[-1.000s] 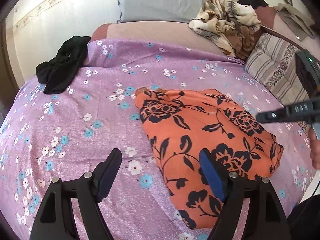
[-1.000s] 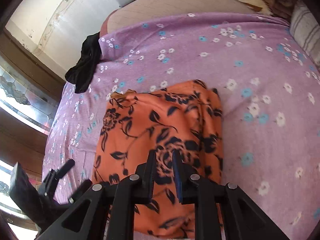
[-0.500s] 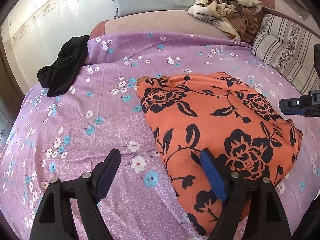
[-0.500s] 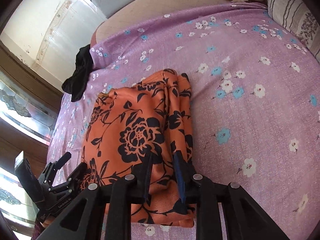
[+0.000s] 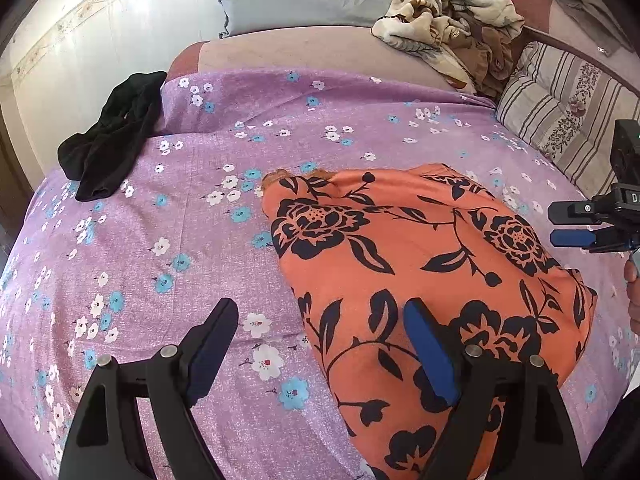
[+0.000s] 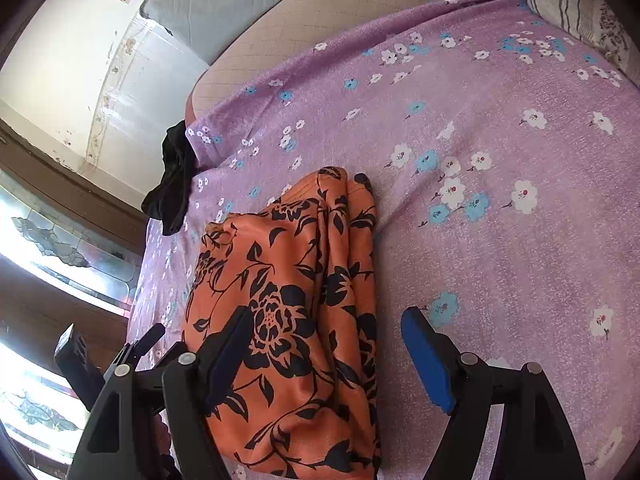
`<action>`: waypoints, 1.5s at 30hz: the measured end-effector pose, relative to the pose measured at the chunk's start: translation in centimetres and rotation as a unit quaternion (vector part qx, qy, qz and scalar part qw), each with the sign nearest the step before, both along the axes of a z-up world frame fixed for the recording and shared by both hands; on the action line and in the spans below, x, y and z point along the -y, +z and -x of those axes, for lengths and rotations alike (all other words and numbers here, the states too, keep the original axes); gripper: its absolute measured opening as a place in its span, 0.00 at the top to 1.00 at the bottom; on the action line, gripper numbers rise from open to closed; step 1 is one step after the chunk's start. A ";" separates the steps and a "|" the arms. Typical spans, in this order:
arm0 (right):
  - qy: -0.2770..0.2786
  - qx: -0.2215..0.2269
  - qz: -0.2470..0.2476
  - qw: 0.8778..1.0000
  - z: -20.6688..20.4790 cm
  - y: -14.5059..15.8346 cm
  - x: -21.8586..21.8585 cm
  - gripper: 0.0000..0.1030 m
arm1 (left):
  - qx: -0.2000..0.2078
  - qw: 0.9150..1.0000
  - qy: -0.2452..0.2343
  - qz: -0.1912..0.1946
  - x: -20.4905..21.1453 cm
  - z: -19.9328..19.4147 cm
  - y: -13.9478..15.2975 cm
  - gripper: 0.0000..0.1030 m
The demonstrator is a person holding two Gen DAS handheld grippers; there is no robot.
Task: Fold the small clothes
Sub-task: 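Grasp the side of the orange blouse bundle with the right gripper, then fold the blouse side over onto the bundle with the right gripper while the left gripper presses it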
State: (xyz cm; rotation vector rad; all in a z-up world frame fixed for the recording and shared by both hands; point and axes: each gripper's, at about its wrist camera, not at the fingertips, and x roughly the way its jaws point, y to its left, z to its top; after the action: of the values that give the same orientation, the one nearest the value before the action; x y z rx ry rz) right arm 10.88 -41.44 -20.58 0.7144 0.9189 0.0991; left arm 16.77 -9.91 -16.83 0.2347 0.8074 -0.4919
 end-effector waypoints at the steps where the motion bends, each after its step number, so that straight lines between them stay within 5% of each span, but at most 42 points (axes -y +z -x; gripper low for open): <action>1: 0.001 -0.003 -0.004 1.000 -0.1 -0.3 0.1 0.23 | -0.003 1.000 -0.003 0.003 0.1 -0.1 0.0 0.17; 10: 0.017 -0.013 -0.021 1.000 -0.9 -1.7 0.8 0.23 | -0.035 0.998 -0.032 0.037 0.7 -1.0 -0.3 0.17; 16: 0.034 -0.034 -0.047 0.998 -1.8 -3.4 1.1 0.23 | -0.100 0.990 -0.066 0.070 1.3 -1.9 -1.5 0.15; 28: 0.074 -0.011 -0.114 0.991 -3.9 -4.7 0.7 0.23 | -0.161 0.978 -0.052 0.119 0.9 -3.7 -2.7 0.12; 39: 0.113 0.000 -0.100 0.989 -5.3 -4.5 -3.7 0.25 | -0.175 0.971 -0.026 0.159 0.9 -4.4 -2.9 0.12; 45: 0.120 0.007 -0.031 0.992 -4.8 -3.3 -6.2 0.35 | -0.150 0.978 -0.022 0.141 0.8 -3.8 -2.4 0.29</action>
State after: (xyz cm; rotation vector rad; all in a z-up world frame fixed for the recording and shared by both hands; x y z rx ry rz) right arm 15.71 -35.21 -23.89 0.6576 0.9891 0.3464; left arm 20.53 -10.76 -19.26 -0.0869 1.0144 -0.6872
